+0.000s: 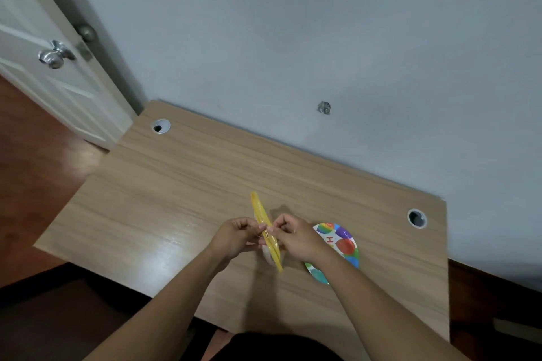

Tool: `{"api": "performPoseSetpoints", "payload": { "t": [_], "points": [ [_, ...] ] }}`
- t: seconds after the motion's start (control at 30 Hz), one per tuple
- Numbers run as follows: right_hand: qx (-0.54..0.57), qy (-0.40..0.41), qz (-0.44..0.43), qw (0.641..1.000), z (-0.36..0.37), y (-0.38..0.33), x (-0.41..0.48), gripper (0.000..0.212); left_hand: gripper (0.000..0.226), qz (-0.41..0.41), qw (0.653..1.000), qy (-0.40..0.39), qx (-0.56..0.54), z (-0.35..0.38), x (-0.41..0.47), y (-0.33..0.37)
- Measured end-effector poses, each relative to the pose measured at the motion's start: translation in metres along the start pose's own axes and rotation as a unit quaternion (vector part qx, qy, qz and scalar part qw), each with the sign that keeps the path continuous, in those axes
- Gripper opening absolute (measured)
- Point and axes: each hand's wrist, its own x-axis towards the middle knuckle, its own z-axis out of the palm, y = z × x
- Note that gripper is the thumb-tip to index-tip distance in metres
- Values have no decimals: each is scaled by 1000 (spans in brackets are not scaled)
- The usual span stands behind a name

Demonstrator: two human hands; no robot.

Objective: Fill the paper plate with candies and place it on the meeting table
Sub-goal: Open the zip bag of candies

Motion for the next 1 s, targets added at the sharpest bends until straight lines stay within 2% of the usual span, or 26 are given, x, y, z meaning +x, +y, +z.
{"api": "performPoseSetpoints", "payload": {
  "t": [0.3,0.5,0.7,0.83,0.93,1.0],
  "points": [
    [-44,102,-11,994,-5,-6,1,13,31,31,998,51,14,21,8,2],
    [-65,122,-20,990,-9,-6,-5,11,18,20,998,59,2,28,10,3],
    [-70,146,-31,986,-5,-6,-5,12,25,22,997,74,4,34,10,8],
    [-65,200,-12,978,-15,-5,-1,22,25,15,991,131,1,29,11,12],
    [-103,178,-30,978,-20,-4,-3,21,23,12,991,133,33,23,7,17],
    [-143,172,-45,974,-22,-5,-3,17,24,24,983,147,108,18,3,23]
  ]
}}
